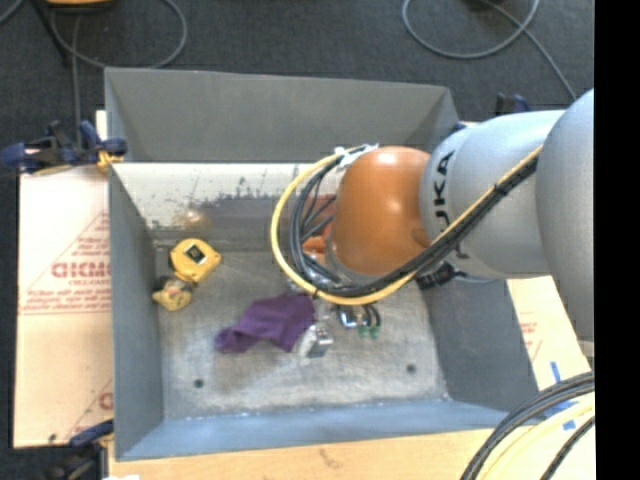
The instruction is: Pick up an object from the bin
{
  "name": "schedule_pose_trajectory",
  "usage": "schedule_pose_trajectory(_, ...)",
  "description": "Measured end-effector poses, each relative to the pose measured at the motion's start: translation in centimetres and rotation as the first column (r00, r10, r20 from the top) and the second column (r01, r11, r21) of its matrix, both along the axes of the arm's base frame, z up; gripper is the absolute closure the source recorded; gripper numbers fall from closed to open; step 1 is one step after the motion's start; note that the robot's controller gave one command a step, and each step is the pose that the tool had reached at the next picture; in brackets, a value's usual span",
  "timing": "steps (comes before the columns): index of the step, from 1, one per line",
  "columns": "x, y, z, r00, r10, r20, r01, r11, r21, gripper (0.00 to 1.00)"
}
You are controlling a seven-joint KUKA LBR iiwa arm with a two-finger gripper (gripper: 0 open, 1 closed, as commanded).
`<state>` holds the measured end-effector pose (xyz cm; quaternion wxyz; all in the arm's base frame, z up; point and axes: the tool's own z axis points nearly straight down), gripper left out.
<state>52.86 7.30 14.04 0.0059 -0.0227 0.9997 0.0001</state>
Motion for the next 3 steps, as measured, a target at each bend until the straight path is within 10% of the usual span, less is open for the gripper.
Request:
schedule_pose_trajectory(1,4.0,0.7,-6.2,0.974,0.225,-0.02,-0.225,0.974,0.0,1.0)
schedule_pose_trajectory(2,4.0,0.7,-6.1,0.974,0.224,-0.019,-0.225,0.974,0.0,1.0)
schedule_pose_trajectory(3,3.7,1.1,10.8,0.968,0.25,0.0,-0.25,0.968,-0.003,1.0)
